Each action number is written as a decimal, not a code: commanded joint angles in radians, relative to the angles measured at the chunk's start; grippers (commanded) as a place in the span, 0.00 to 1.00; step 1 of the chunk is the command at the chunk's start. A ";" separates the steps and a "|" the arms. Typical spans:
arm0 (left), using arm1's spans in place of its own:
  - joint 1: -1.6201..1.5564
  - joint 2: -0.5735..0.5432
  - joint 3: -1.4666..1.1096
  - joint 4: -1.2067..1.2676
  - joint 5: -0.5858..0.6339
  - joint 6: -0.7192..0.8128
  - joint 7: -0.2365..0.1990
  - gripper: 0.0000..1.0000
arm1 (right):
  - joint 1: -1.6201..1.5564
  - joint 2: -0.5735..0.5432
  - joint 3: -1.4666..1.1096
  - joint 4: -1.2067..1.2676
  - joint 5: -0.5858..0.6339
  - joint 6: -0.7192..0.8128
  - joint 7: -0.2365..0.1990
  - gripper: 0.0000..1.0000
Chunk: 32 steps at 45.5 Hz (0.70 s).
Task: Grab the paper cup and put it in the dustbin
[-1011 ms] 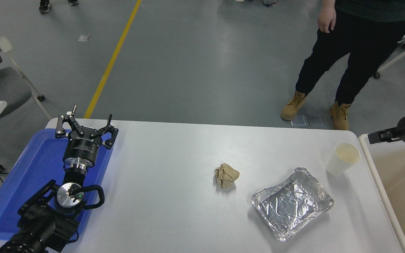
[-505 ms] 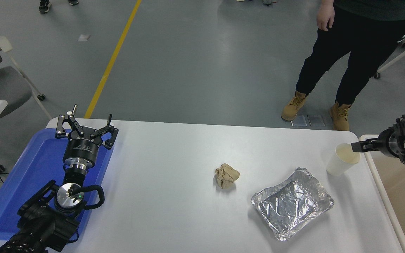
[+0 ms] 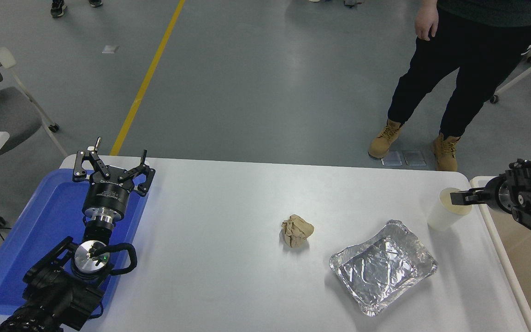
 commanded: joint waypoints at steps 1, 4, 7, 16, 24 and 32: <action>0.000 0.000 0.000 -0.001 0.001 0.000 0.000 1.00 | -0.041 0.021 0.029 -0.030 0.000 -0.001 0.000 0.90; 0.000 0.000 0.000 -0.001 0.001 0.000 0.000 1.00 | -0.050 0.026 0.043 -0.040 0.000 -0.001 0.000 0.86; 0.000 0.000 0.000 -0.001 -0.001 0.000 0.000 1.00 | -0.050 0.027 0.048 -0.040 0.000 -0.001 0.000 0.81; 0.000 0.000 0.000 0.001 0.001 0.000 -0.002 1.00 | -0.056 0.035 0.049 -0.041 -0.005 -0.001 -0.001 0.51; 0.000 0.000 0.000 0.001 -0.001 0.000 -0.002 1.00 | -0.056 0.035 0.048 -0.041 -0.015 0.002 -0.003 0.41; 0.000 0.000 0.000 -0.001 -0.001 0.000 -0.002 1.00 | -0.056 0.037 0.048 -0.040 -0.017 0.005 -0.003 0.04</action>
